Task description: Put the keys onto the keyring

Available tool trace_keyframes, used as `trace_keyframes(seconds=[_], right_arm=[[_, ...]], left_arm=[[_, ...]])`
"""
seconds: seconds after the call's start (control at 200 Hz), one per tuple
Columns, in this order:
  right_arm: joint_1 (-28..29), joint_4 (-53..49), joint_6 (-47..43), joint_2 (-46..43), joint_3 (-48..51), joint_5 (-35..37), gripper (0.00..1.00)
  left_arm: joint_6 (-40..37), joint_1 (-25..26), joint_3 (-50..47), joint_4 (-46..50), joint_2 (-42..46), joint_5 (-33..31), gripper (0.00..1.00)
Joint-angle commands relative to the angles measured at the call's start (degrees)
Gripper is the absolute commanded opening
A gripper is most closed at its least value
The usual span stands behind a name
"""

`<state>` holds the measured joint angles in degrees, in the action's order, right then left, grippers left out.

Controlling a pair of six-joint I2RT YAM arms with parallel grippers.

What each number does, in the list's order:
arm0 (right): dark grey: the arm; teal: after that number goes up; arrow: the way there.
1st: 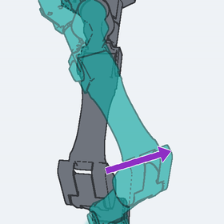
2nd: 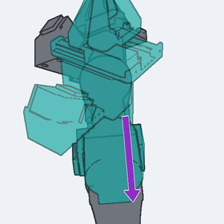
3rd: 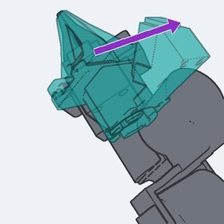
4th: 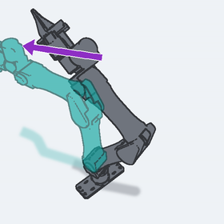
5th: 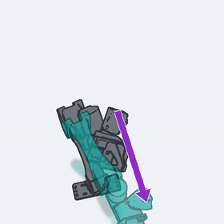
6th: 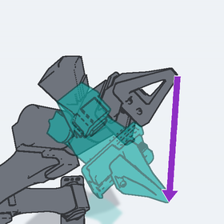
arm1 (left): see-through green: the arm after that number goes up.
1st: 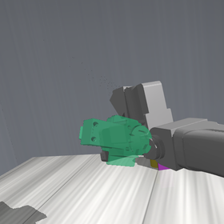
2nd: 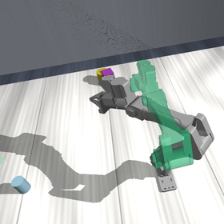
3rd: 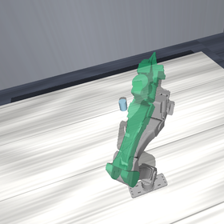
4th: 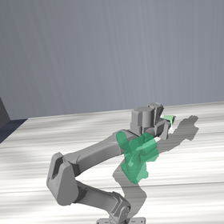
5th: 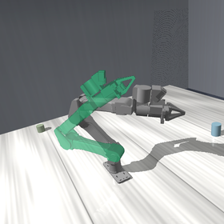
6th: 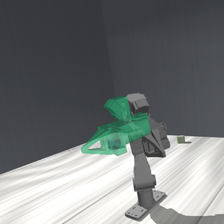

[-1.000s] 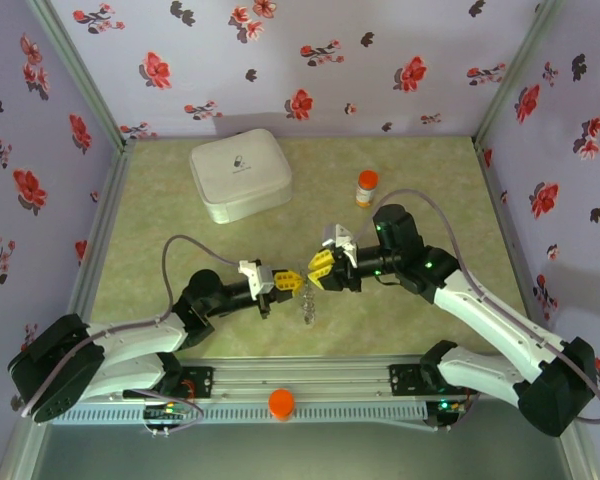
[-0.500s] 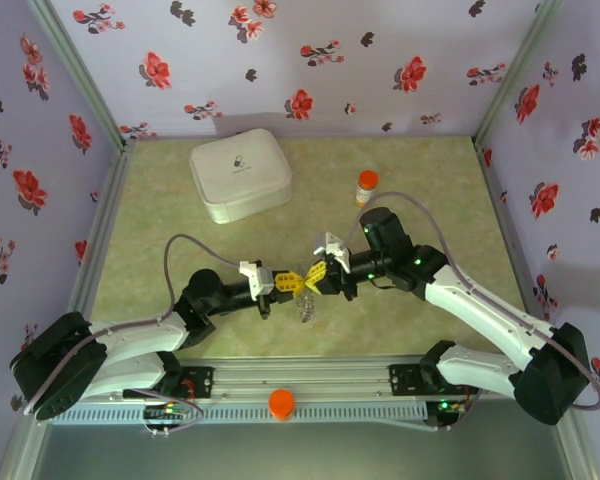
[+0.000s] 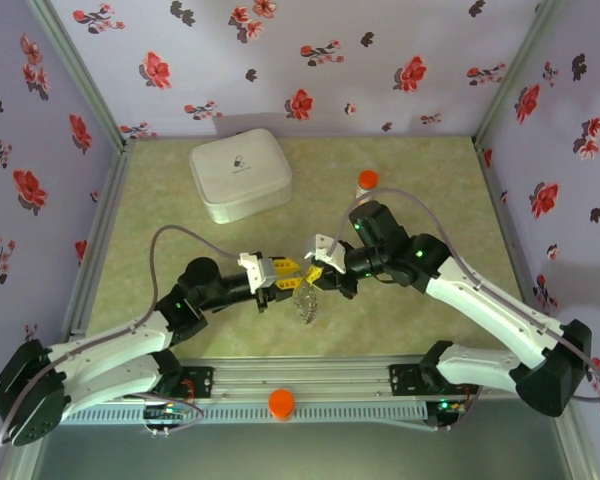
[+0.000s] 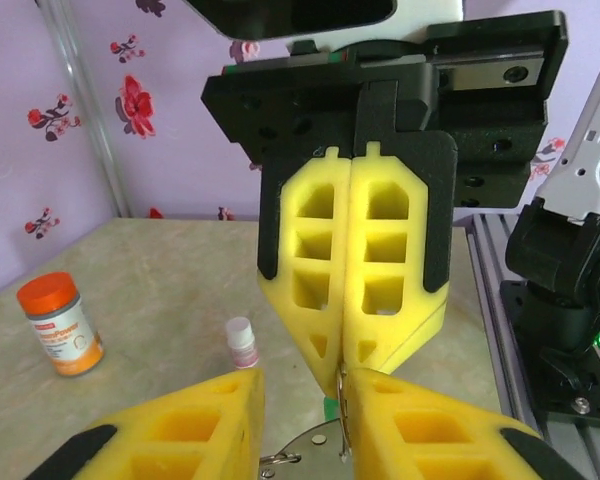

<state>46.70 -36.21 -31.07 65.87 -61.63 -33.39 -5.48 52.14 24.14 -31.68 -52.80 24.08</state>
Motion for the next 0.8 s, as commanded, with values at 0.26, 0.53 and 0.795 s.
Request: trace_keyframes(seconds=[0.26, 0.53, 0.795], right_arm=[[4.3, -9.6, -6.5, 5.8, -8.3, 7.1, 0.00], [5.2, -6.4, -3.1, 5.1, -7.1, 8.0, 0.04], [4.2, 4.1, 1.7, -5.9, 4.9, 16.9, 0.36]], left_arm=[[-4.7, 0.2, 4.2, 12.2, -2.5, 1.2, 0.13], [-4.8, 0.1, 4.5, 12.5, -2.8, 2.0, 0.00], [6.0, 0.1, -2.4, -7.2, -3.0, -4.3, 0.00]])
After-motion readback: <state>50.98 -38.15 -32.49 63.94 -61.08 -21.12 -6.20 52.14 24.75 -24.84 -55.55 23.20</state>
